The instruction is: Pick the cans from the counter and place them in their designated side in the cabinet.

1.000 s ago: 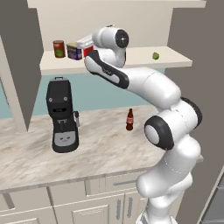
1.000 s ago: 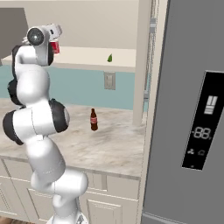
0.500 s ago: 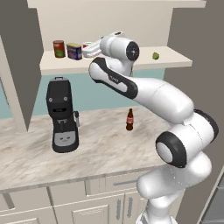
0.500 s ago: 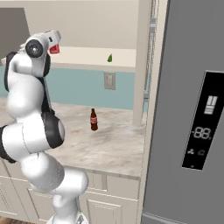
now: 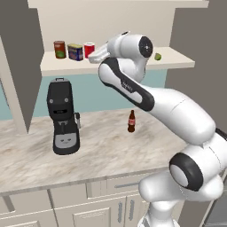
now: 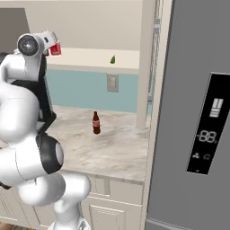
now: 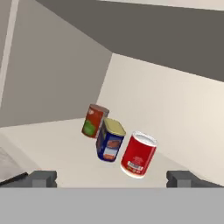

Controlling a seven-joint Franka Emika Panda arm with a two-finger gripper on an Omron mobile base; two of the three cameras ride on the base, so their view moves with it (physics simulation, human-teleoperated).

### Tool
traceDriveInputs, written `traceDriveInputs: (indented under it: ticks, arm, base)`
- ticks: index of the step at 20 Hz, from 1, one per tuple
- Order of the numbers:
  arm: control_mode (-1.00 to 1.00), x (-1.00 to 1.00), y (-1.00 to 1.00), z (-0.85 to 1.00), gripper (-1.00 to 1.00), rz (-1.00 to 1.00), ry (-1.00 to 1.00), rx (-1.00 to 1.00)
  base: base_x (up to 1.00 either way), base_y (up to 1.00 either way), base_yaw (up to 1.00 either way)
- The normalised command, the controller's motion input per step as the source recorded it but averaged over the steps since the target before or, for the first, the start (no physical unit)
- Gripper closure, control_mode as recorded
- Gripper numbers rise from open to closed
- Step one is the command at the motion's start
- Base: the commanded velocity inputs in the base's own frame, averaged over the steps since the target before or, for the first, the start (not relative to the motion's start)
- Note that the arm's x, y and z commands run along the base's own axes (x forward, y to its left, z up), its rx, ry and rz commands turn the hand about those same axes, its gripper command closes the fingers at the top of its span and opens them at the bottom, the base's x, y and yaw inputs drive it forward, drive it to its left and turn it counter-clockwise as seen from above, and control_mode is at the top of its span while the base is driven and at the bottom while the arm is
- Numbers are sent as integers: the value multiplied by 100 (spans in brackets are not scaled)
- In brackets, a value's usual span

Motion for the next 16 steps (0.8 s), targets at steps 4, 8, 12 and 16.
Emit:
traceDriveInputs:
  ticks: [4,8,12,16]
  arm:
    - [-100,-86,-12,0,-100,3,-6,-9]
    - [-100,-97,-18,0,-100,2,-13,-7]
    - [-100,-98,-18,0,-100,1,-13,-7]
    - [-100,-96,-18,0,-100,1,-10,-7]
  base:
    - [0,0,0]
    - [0,0,0]
    - [0,0,0]
    - [0,0,0]
